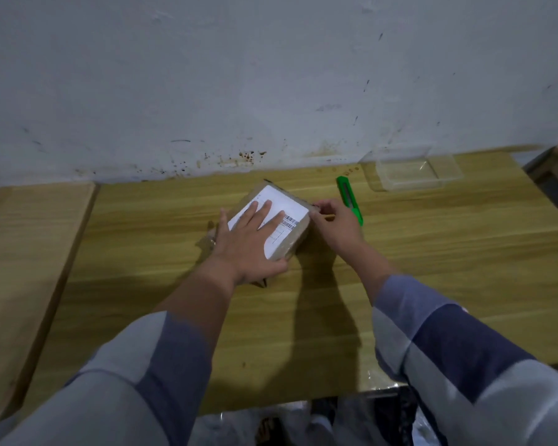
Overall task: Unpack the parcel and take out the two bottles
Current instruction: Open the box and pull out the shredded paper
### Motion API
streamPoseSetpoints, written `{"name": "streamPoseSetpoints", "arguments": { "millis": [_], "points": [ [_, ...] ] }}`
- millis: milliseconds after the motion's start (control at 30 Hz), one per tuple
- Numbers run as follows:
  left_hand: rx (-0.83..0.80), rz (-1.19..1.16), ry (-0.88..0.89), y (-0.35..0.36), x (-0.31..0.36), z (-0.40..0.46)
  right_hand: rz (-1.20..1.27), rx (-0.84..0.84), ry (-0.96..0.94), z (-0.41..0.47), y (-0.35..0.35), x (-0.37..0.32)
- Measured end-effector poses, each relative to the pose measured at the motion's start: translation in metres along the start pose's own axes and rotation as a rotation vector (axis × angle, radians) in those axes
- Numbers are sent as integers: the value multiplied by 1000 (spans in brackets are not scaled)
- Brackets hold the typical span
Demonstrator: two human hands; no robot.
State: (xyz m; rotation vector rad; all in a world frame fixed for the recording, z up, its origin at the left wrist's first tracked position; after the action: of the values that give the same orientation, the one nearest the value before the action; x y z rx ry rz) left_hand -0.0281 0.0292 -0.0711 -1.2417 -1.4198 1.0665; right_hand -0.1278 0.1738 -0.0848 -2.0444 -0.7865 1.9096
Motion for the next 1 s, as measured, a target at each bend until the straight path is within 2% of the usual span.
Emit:
{"name": "streamPoseSetpoints", "arguments": {
  "millis": [133, 233, 333, 367, 433, 567, 633, 700, 1000],
  "points": [
    [89, 3, -1, -6, -12, -27, -55, 60, -51, -46, -5, 6],
    [192, -100, -171, -4, -42, -50, -88, 118, -81, -81, -4, 6],
    [195, -578, -422, 25, -80, -68, -137, 89, -106, -110, 6, 9],
    [189, -723, -428, 32, -81, -70, -177, 63, -126, -114, 11, 8],
    [221, -814, -369, 30, -72, -73, -236, 24, -162, -112, 15, 3],
    [339, -824, -371, 18, -69, -76, -424, -84, -254, -95, 22, -12],
    [354, -776, -379, 20, -70, -76, -380, -105, -243, -90, 18, -12],
    [366, -758, -381, 20, -70, -75, -297, -97, -243, -88, 13, -11],
    [408, -759, -382, 21, -72, -73, -337, 20, -362, -89, 0, -29]
  ]
}}
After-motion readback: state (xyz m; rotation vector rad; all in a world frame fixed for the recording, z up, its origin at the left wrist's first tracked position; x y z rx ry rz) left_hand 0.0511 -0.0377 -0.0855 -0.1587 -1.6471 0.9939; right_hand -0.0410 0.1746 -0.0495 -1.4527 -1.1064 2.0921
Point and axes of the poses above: each hand's wrist, its own z-axis towards the middle knuckle, its own y-axis out of the palm, x = y × z, the point moved 10 cm from there along z, towards the middle knuckle, and after that the axes turned 2 degrees about x, right-handed, at the moved point
